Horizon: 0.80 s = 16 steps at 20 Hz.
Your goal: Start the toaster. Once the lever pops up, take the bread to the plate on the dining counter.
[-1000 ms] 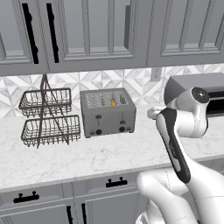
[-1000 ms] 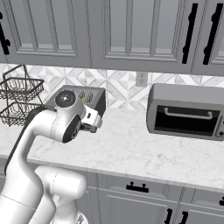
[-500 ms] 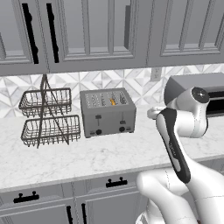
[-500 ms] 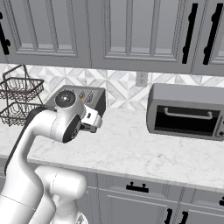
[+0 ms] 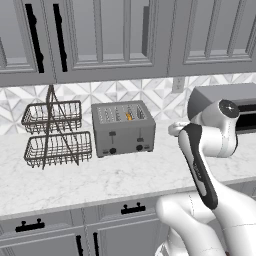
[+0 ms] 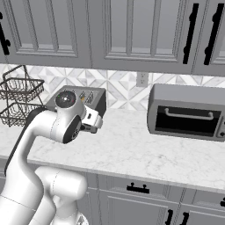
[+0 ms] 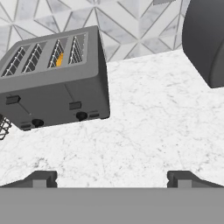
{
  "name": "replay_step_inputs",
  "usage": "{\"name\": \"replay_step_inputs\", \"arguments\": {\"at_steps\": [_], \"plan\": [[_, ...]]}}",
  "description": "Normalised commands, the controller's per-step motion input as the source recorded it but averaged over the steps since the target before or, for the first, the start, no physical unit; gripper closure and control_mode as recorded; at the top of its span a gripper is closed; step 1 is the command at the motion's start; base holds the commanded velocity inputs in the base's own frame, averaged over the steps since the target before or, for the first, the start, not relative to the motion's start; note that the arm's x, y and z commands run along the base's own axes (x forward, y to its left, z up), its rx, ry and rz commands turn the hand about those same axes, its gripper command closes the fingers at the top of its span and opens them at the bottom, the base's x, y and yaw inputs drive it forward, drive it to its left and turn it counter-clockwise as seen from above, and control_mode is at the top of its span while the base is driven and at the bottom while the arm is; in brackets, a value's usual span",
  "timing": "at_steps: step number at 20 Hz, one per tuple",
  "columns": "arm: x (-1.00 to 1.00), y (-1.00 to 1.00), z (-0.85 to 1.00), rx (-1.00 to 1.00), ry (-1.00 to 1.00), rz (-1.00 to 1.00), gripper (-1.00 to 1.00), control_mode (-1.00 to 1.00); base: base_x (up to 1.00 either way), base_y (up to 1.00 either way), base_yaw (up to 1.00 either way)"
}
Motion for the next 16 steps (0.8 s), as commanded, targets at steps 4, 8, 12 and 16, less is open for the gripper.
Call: {"name": "replay_step_inputs", "arguments": {"at_steps": [4,8,12,16], "plan": [[0.00,0.00,0.00,0.00,0.00,0.00,-1.00,-1.00,0.00,0.00,0.00],[0.00,0.00,0.00,0.00,0.00,0.00,-1.00,-1.00,0.00,0.00,0.00],[0.00,0.00,0.00,0.00,0.00,0.00,-1.00,-1.00,0.00,0.00,0.00],[0.00,0.00,0.00,0.00,0.00,0.00,-1.00,-1.00,0.00,0.00,0.00]]}}
